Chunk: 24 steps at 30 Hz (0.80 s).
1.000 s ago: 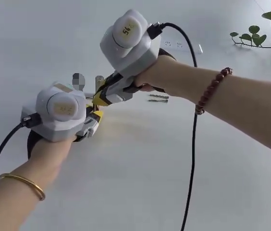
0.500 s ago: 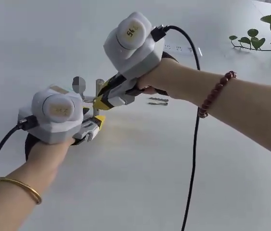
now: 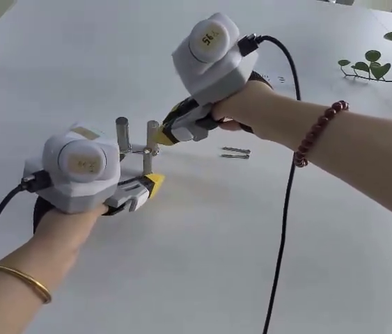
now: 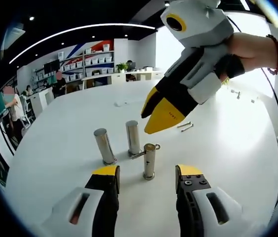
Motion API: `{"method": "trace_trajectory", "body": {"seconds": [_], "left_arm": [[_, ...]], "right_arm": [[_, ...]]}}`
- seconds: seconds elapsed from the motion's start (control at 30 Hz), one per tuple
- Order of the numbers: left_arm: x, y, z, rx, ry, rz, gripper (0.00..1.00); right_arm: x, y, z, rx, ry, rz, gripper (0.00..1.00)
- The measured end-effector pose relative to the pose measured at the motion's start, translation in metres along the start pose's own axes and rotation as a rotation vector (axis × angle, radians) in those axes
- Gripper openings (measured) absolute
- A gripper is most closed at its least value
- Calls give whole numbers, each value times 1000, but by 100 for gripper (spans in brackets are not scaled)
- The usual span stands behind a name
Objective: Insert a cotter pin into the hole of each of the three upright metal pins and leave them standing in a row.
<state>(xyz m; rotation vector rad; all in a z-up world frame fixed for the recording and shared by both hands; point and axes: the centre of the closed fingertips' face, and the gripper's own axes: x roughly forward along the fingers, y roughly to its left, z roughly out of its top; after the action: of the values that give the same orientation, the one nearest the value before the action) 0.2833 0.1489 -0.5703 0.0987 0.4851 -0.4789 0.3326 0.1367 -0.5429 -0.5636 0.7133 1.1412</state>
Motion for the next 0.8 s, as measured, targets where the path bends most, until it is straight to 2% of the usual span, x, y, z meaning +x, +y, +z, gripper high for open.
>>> {"method": "trace_trajectory", "body": {"seconds": [0.17,0.33,0.4,0.53,0.7,0.8], "left_arm": [[-4,-1,4,-49,-1,-12,50],[-7,-2,4,-40,2,-15,52],[-10,-2,3,-30,14,-6,53],[-17,-2,6,-27,7,2,54],[-26,-4,10,-11,7,5,54],[-32,-5,11,-24,3,1,55]], "right_arm": [[6,-2,3,14,-29,4,17],[18,-2,0,8,-30,2,16],[20,-4,1,6,-44,-10,14],[24,-9,-3,10,-39,-37,13],[25,-8,2,38,-72,-23,13],[28,-6,3,44,-76,-9,11]]}}
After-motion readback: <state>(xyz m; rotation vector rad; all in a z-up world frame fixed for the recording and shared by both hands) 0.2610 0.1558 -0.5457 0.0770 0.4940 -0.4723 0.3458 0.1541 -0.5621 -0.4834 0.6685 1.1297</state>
